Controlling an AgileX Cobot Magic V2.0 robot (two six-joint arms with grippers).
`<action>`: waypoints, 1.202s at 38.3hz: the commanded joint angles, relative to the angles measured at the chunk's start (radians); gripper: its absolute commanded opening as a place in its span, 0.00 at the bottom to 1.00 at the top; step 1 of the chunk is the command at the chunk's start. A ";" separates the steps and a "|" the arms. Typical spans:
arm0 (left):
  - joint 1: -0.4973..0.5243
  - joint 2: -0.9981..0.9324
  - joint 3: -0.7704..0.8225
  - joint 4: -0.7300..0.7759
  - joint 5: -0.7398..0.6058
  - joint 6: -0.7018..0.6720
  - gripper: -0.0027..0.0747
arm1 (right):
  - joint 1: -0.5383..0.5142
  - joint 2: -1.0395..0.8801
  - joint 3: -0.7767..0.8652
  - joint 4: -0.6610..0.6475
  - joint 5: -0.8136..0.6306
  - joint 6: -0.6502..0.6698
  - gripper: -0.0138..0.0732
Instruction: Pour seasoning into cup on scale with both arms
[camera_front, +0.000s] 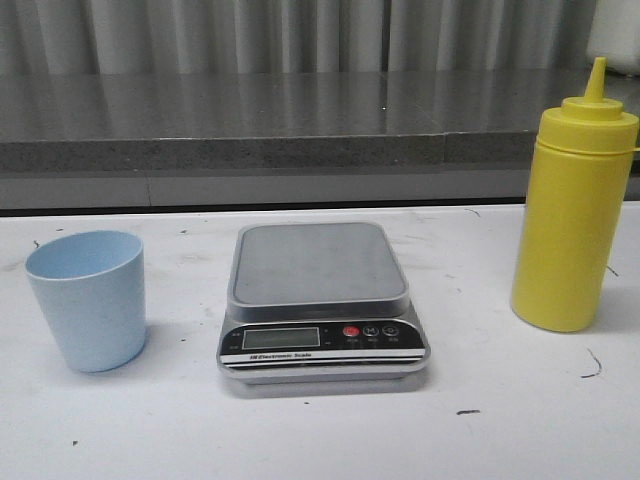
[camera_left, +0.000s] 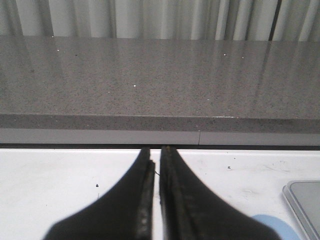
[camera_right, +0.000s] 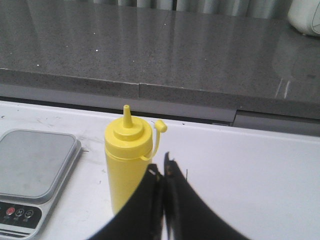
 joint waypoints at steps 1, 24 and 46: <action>0.001 0.014 -0.019 0.000 -0.071 -0.003 0.33 | 0.001 0.016 -0.035 0.000 -0.082 0.001 0.39; -0.030 0.151 -0.070 -0.055 -0.074 -0.001 0.93 | 0.001 0.016 -0.035 0.000 -0.081 0.001 0.84; -0.508 0.712 -0.323 -0.084 0.122 0.103 0.93 | 0.001 0.016 -0.035 0.000 -0.082 0.001 0.84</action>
